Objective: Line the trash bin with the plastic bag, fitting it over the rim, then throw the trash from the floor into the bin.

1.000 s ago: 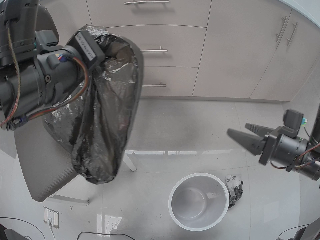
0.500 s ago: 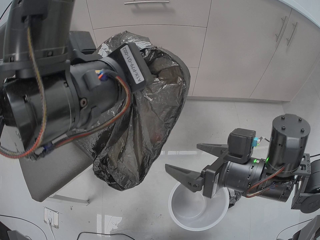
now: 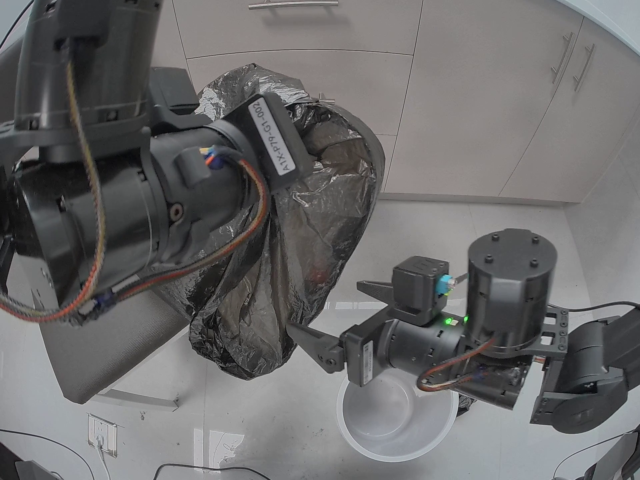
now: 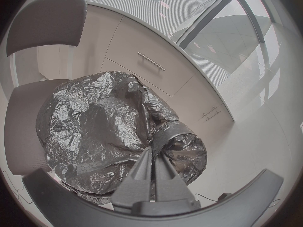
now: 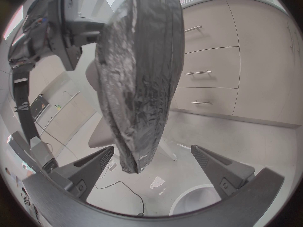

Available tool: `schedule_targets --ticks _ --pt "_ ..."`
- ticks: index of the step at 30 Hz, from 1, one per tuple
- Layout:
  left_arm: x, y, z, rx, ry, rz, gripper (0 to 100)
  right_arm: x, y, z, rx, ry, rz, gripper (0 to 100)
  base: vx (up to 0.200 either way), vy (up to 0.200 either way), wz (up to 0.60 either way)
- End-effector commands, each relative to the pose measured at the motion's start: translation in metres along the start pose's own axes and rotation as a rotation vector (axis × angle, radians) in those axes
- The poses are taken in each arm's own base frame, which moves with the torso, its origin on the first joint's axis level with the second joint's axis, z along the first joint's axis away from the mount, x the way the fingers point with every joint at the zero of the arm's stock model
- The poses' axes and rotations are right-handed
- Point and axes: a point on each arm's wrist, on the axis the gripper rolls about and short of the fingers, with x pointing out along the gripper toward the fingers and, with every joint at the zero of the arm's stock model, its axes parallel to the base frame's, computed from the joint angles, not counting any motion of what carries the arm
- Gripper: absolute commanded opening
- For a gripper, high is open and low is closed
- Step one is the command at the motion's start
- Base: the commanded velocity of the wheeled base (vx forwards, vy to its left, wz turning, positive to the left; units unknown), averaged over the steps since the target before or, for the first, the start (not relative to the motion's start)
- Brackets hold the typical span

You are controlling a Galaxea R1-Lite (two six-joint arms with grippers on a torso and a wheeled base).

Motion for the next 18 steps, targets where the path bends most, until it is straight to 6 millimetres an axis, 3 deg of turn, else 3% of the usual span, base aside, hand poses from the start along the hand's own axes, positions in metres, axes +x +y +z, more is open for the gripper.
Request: schedule_targets --ticks 1,8,14,15,18 --pt "-0.002 0.000 0.002 -0.004 -0.005 -0.003 0 0.033 0.004 -0.011 -0.001 0.017 -0.043 100 0.000 0.000 0.00" --pt "-0.004 0.002 0.001 -0.005 -0.003 -0.004 0 0.059 0.004 -0.012 0.009 -0.054 -0.086 100 0.000 0.000 0.00" --pt "-0.005 0.003 0.001 -0.004 -0.001 -0.004 0 0.058 0.001 -0.006 0.015 -0.075 -0.100 100 0.000 0.000 0.00" --pt "-0.005 0.003 0.001 -0.004 -0.001 -0.004 0 0.057 0.000 -0.006 0.015 -0.076 -0.101 0 0.000 0.000 0.00" --pt "-0.004 0.004 -0.002 0.004 0.008 -0.002 0 0.047 -0.004 0.000 0.020 -0.092 -0.123 0 0.000 0.000 0.00"
